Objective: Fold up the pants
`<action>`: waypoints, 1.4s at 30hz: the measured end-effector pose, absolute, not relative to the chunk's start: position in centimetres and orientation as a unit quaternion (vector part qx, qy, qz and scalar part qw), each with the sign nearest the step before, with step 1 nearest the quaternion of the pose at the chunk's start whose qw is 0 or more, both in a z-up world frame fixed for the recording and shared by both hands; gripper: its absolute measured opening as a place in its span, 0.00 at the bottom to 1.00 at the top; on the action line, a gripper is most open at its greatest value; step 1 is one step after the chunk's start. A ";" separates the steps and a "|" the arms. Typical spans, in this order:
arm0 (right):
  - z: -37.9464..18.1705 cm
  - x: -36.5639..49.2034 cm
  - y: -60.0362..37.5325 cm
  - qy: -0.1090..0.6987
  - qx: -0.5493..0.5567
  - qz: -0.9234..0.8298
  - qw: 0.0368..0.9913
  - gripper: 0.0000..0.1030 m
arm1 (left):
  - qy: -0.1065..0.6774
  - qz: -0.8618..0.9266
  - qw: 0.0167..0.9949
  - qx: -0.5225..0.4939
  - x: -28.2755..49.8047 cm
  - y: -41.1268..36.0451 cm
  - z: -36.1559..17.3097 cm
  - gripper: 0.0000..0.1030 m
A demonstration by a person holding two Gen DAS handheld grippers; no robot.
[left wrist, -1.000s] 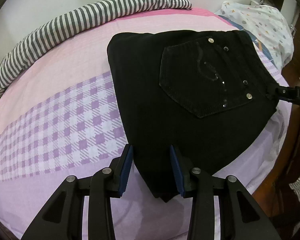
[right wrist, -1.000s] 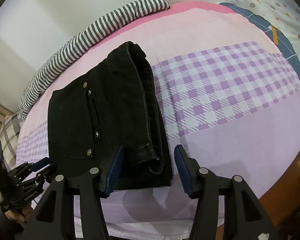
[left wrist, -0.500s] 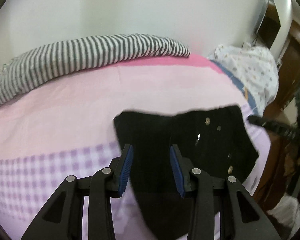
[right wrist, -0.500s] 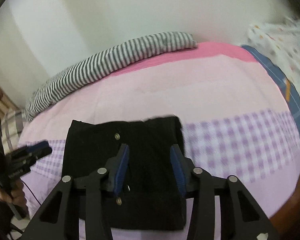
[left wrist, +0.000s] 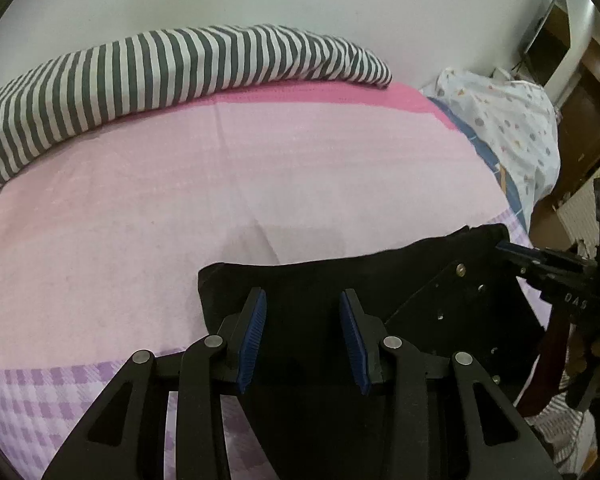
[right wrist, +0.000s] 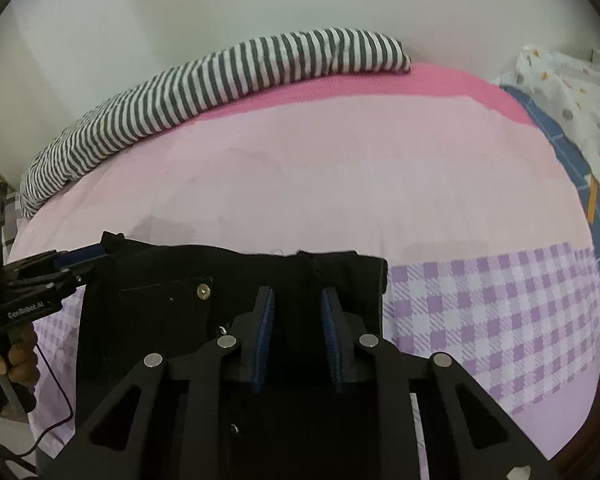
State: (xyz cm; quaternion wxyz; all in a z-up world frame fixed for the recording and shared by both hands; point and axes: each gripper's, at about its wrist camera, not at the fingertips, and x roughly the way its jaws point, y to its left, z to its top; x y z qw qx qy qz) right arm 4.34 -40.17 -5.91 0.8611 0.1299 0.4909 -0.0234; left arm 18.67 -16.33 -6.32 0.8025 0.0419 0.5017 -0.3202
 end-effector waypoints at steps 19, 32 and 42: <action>-6.5 -1.0 -46.6 0.491 0.285 0.060 0.821 0.51 | 0.553 -0.316 0.770 -0.024 15.5 -10.5 -4.4 0.46; -11.2 -2.9 -48.1 0.525 0.342 0.103 0.772 0.55 | 0.611 -0.302 0.723 -0.114 12.4 -7.7 -7.8 0.46; -12.1 -1.9 -47.9 0.519 0.352 0.157 0.763 0.55 | 0.622 -0.302 0.713 -0.116 12.9 -9.7 -9.2 0.46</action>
